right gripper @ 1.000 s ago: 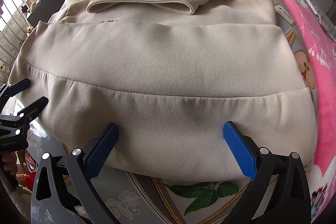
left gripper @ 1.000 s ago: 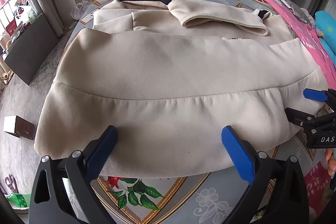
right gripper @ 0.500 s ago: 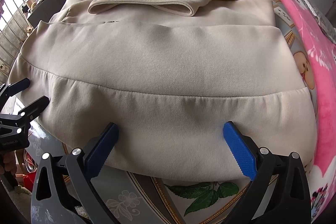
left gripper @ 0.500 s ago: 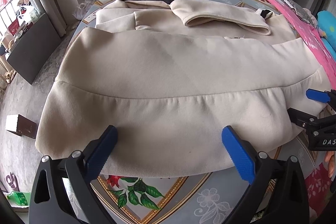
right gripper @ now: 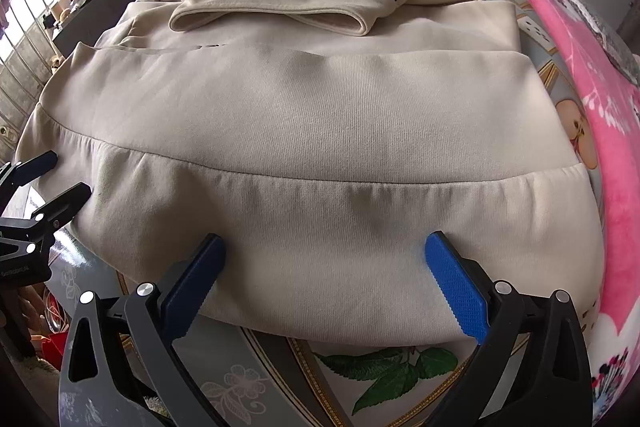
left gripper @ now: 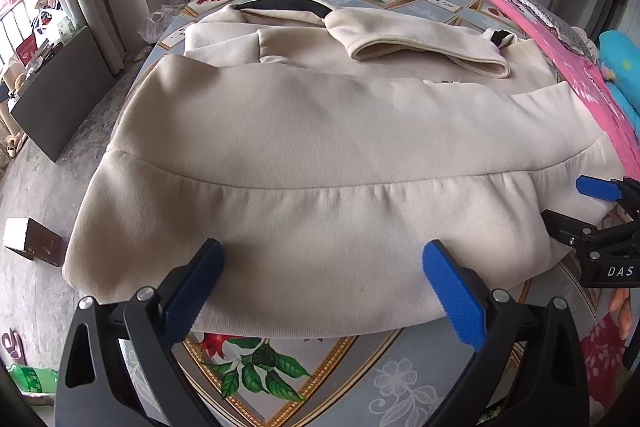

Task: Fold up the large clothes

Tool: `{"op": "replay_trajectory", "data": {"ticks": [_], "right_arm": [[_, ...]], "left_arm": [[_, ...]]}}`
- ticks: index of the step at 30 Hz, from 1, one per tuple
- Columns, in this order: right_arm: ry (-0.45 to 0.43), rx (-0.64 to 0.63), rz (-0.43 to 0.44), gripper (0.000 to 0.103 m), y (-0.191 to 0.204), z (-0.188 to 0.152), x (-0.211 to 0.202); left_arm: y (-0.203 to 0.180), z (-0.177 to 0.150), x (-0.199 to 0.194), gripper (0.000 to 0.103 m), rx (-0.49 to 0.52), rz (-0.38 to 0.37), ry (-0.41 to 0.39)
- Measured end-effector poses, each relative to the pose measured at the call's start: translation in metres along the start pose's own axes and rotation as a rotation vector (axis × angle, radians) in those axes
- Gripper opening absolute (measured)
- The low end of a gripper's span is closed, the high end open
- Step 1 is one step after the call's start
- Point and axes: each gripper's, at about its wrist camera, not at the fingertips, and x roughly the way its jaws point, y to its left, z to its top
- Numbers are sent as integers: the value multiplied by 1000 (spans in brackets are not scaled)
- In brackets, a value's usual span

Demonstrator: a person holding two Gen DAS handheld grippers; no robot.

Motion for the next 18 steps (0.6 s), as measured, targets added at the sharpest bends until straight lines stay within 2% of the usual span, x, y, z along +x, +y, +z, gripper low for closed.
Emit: {"op": "replay_trajectory", "data": {"ticks": [18], "right_arm": [[5,10,-7,96,-3,6,1]], "left_arm": [[-5,2,2,98,41,18,23]]}}
